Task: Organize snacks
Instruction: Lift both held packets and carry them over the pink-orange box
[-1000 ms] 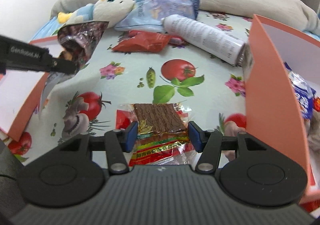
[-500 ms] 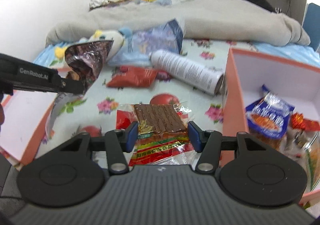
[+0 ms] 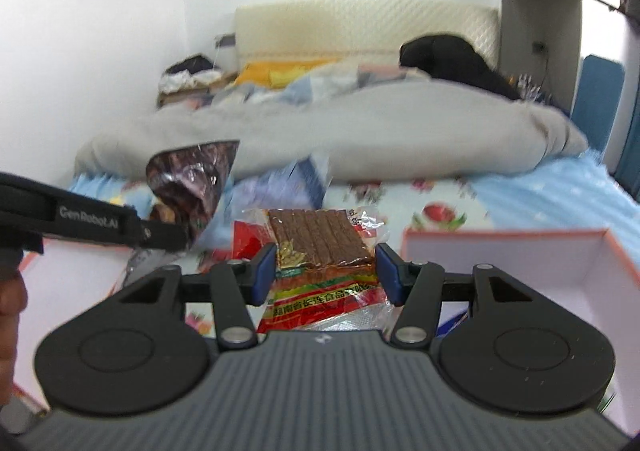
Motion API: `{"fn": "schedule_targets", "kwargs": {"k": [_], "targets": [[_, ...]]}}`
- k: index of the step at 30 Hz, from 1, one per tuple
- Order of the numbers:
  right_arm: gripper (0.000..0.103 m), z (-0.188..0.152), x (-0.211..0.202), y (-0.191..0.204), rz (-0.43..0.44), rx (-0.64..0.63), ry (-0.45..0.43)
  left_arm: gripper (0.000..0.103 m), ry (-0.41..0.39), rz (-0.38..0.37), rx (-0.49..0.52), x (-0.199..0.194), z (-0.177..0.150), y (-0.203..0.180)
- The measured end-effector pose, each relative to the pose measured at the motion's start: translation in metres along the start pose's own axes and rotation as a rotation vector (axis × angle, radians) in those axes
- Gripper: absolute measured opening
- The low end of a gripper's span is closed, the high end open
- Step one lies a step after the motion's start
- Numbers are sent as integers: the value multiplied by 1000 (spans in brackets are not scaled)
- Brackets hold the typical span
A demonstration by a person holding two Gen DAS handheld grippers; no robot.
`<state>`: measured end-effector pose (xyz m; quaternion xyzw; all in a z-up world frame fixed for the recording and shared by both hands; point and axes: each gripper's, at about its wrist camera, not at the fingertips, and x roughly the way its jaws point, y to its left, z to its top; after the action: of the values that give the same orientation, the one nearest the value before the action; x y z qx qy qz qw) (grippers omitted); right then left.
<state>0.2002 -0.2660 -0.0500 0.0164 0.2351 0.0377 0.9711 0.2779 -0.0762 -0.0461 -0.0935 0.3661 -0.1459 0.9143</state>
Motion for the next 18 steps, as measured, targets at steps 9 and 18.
{"fn": "schedule_targets", "kwargs": {"k": [9, 18], "targets": [[56, 41, -28, -48, -95, 22, -112, 20, -76, -99, 62, -15, 52, -63], [56, 40, -37, -103, -207, 41, -101, 20, -17, -195, 125, 15, 54, -137]]}}
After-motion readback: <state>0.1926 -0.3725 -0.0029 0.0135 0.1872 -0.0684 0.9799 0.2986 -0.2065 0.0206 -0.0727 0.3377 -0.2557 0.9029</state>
